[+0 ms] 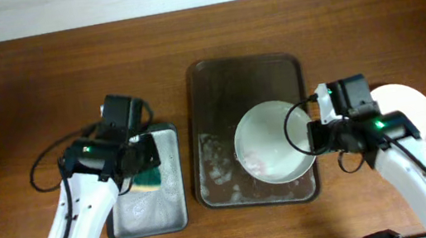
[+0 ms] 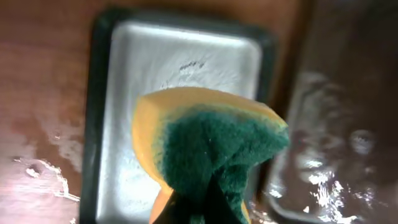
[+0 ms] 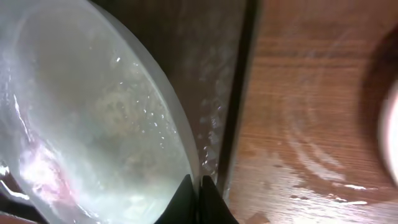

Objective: Clean dirty plates on tray and stack at the side

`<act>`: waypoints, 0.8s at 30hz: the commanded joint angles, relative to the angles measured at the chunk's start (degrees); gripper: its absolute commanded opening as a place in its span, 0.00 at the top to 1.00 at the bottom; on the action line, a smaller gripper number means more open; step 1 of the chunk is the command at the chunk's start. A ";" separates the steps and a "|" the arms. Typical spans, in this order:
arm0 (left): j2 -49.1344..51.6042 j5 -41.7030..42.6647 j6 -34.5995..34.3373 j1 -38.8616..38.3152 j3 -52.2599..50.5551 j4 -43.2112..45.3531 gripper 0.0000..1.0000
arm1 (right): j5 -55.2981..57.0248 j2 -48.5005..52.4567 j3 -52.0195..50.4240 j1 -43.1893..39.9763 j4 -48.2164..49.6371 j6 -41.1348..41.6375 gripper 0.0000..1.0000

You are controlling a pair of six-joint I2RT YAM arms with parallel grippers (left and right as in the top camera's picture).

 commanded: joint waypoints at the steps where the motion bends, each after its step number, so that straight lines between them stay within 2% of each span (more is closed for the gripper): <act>1: -1.18 6.05 4.74 5.90 -13.07 10.34 0.70 | 7.32 -5.49 0.09 4.04 -0.04 4.07 0.96; 3: -1.18 8.94 4.76 7.85 -17.51 15.78 0.68 | 14.40 -7.15 0.09 8.15 -0.07 4.61 0.96; 5: -1.22 10.40 5.25 9.07 -17.51 16.39 0.62 | 21.49 -7.72 0.09 12.31 -0.07 4.63 0.96; 6: -1.55 11.34 6.01 9.70 -16.79 16.11 0.55 | 25.18 -7.69 0.11 14.73 -0.07 5.03 0.96; 7: -1.99 12.11 6.08 10.08 -16.04 15.61 0.42 | 28.50 -7.67 0.11 16.87 -0.09 6.12 0.96; 10: -4.52 12.98 6.08 10.40 -12.94 12.39 0.30 | 40.61 -7.65 0.13 24.94 -0.17 7.19 0.96; 11: -6.36 13.86 6.10 10.40 -11.26 10.62 0.22 | 45.83 -7.65 0.15 28.76 -0.33 8.24 0.96; 13: -9.20 14.97 6.10 10.40 -9.44 8.74 0.18 | 51.74 -7.65 0.72 33.79 -1.03 9.14 0.96; 15: -12.85 15.78 6.08 10.40 -8.59 7.26 0.00 | 56.89 -7.65 1.75 38.62 -2.05 9.18 0.96; 20: -18.71 15.74 6.05 10.40 -8.59 6.16 0.00 | 69.26 -7.65 3.39 48.78 -3.69 8.92 0.96; 24: -19.04 15.76 5.99 10.40 -8.59 6.21 0.00 | 72.89 -7.65 3.69 54.62 -3.48 4.07 0.96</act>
